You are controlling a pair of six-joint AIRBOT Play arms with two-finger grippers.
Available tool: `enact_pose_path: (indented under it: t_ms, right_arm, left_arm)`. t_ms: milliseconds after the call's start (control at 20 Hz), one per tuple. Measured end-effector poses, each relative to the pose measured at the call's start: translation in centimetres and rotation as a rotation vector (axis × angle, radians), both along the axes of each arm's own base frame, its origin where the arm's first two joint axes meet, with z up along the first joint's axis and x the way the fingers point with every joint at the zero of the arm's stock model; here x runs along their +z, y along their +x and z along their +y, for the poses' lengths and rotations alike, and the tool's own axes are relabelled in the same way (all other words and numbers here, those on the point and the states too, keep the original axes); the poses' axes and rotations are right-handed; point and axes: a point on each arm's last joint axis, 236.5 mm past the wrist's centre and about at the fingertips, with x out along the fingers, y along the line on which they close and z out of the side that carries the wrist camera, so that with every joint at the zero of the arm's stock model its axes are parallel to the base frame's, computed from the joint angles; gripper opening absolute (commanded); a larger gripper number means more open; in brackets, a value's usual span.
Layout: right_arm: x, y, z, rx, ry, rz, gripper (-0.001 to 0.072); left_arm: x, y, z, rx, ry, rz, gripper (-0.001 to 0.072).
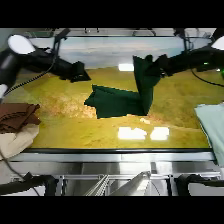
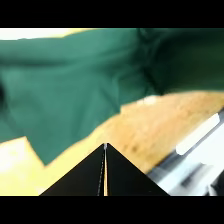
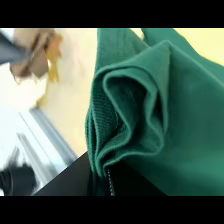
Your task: Fold the shirts.
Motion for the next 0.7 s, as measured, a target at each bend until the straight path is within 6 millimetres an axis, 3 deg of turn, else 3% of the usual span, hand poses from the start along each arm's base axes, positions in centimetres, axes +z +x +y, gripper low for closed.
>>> enact_pose_path:
  t_ms: [150,300,350,400,450,550,650,700]
  right_arm:
    - [-1.8,1.1,5.4,-0.030,0.017,0.003,0.0020]
    - [-5.1,2.3,10.8,-0.066,0.045,0.020,0.0030]
    - [-6.3,2.7,12.6,-0.077,0.066,0.027,0.0167]
    - [-7.2,3.1,14.5,-0.079,0.099,0.026,0.0432]
    - [-7.6,3.1,16.3,-0.069,0.146,0.025,0.0462]
    - [-6.9,2.2,19.1,-0.013,0.260,0.021,0.0459]
    - [-5.0,1.6,19.5,0.034,0.357,0.018,0.0345]
    - [-3.8,1.4,18.9,0.059,0.398,0.015,0.0350]
  left_arm:
    - [1.6,-2.5,3.3,0.047,-0.088,-0.022,0.0022]
    - [2.6,-4.5,5.6,0.097,-0.165,-0.062,0.0021]
    - [2.8,-5.2,5.9,0.106,-0.189,-0.069,0.0021]
    - [2.8,-5.8,6.2,0.120,-0.212,-0.077,0.0022]
    - [2.8,-6.3,6.4,0.133,-0.236,-0.083,0.0022]
    - [2.7,-7.1,6.5,0.155,-0.281,-0.092,0.0021]
    - [2.5,-7.5,6.7,0.174,-0.313,-0.096,0.0022]
    - [2.3,-7.6,6.7,0.182,-0.324,-0.100,0.0022]
